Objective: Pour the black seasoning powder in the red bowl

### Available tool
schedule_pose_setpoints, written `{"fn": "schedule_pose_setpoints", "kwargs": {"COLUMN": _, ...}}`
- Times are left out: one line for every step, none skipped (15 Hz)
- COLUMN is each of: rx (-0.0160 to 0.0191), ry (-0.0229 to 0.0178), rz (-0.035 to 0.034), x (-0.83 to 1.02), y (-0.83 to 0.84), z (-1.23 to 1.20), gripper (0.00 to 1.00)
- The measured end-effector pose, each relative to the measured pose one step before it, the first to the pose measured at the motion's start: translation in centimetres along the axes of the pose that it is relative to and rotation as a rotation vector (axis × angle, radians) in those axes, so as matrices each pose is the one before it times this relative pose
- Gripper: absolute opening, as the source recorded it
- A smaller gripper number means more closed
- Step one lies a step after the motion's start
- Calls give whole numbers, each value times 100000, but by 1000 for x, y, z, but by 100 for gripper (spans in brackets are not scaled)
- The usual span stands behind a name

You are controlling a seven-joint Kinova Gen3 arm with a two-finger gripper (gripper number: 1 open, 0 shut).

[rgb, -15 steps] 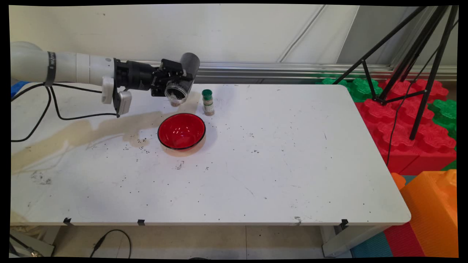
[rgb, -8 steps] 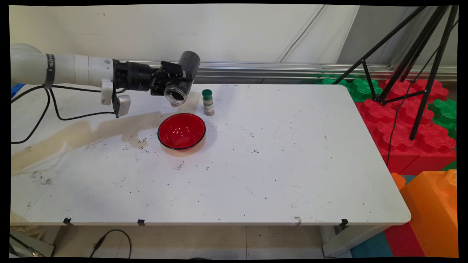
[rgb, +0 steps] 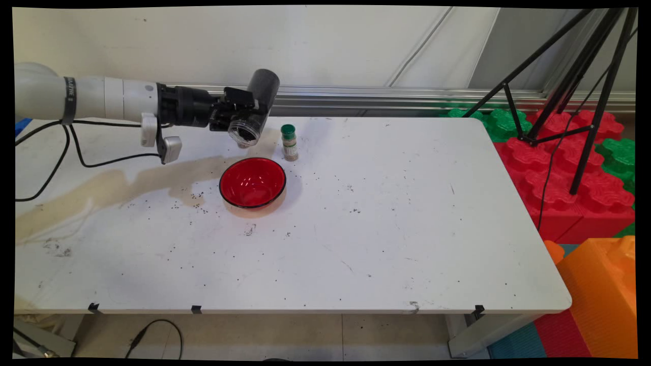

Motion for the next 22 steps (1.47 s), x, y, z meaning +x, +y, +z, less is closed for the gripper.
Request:
{"fn": "schedule_pose_setpoints", "kwargs": {"rx": 81, "ry": -64, "rz": 848, "x": 30, "y": 3, "z": -6, "gripper": 0}}
{"fn": "schedule_pose_setpoints", "kwargs": {"rx": 106, "ry": -39, "rz": 700, "x": 17, "y": -10, "z": 5, "gripper": 0}}
{"fn": "schedule_pose_setpoints", "kwargs": {"rx": 112, "ry": -56, "rz": 731, "x": 15, "y": -4, "z": -6, "gripper": 0}}
{"fn": "schedule_pose_setpoints", "kwargs": {"rx": 109, "ry": -48, "rz": 650, "x": 10, "y": -3, "z": -10, "gripper": 0}}
{"fn": "schedule_pose_setpoints", "kwargs": {"rx": 105, "ry": -13, "rz": 679, "x": 12, "y": 2, "z": -14, "gripper": 0}}
{"fn": "schedule_pose_setpoints", "kwargs": {"rx": 85, "ry": -38, "rz": 589, "x": -2, "y": -1, "z": -11, "gripper": 0}}
{"fn": "schedule_pose_setpoints", "kwargs": {"rx": 126, "ry": -22, "rz": 682, "x": 2, "y": -17, "z": -12, "gripper": 0}}
{"fn": "schedule_pose_setpoints", "kwargs": {"rx": 97, "ry": -14, "rz": 546, "x": 1, "y": -12, "z": -7, "gripper": 0}}
{"fn": "schedule_pose_setpoints", "kwargs": {"rx": 125, "ry": -21, "rz": 647, "x": 1, "y": -12, "z": -14, "gripper": 0}}
{"fn": "schedule_pose_setpoints", "kwargs": {"rx": 78, "ry": -33, "rz": 405, "x": 1, "y": 1, "z": -22, "gripper": 0}}
{"fn": "schedule_pose_setpoints", "kwargs": {"rx": 125, "ry": -63, "rz": 612, "x": -7, "y": -1, "z": -29, "gripper": 0}}
{"fn": "schedule_pose_setpoints", "kwargs": {"rx": 98, "ry": -45, "rz": 589, "x": -3, "y": 0, "z": -20, "gripper": 0}}
{"fn": "schedule_pose_setpoints", "kwargs": {"rx": 104, "ry": -65, "rz": 529, "x": -3, "y": -2, "z": -22, "gripper": 0}}
{"fn": "schedule_pose_setpoints", "kwargs": {"rx": 99, "ry": -44, "rz": 420, "x": -8, "y": -11, "z": -11, "gripper": 0}}
{"fn": "schedule_pose_setpoints", "kwargs": {"rx": 58, "ry": -41, "rz": 235, "x": -3, "y": 3, "z": -12, "gripper": 0}}
{"fn": "schedule_pose_setpoints", "kwargs": {"rx": 94, "ry": -64, "rz": 397, "x": -6, "y": -5, "z": -20, "gripper": 0}}
{"fn": "schedule_pose_setpoints", "kwargs": {"rx": 71, "ry": -34, "rz": 279, "x": -2, "y": -7, "z": -13, "gripper": 0}}
{"fn": "schedule_pose_setpoints", "kwargs": {"rx": 64, "ry": -26, "rz": 234, "x": 1, "y": -6, "z": -12, "gripper": 0}}
{"fn": "schedule_pose_setpoints", "kwargs": {"rx": 56, "ry": -40, "rz": 292, "x": 1, "y": 1, "z": -20, "gripper": 0}}
{"fn": "schedule_pose_setpoints", "kwargs": {"rx": 64, "ry": -45, "rz": 285, "x": -2, "y": -5, "z": -23, "gripper": 0}}
{"fn": "schedule_pose_setpoints", "kwargs": {"rx": 120, "ry": -23, "rz": 402, "x": 12, "y": -4, "z": -34, "gripper": 0}}
{"fn": "schedule_pose_setpoints", "kwargs": {"rx": 112, "ry": -16, "rz": 270, "x": 3, "y": -18, "z": -30, "gripper": 0}}
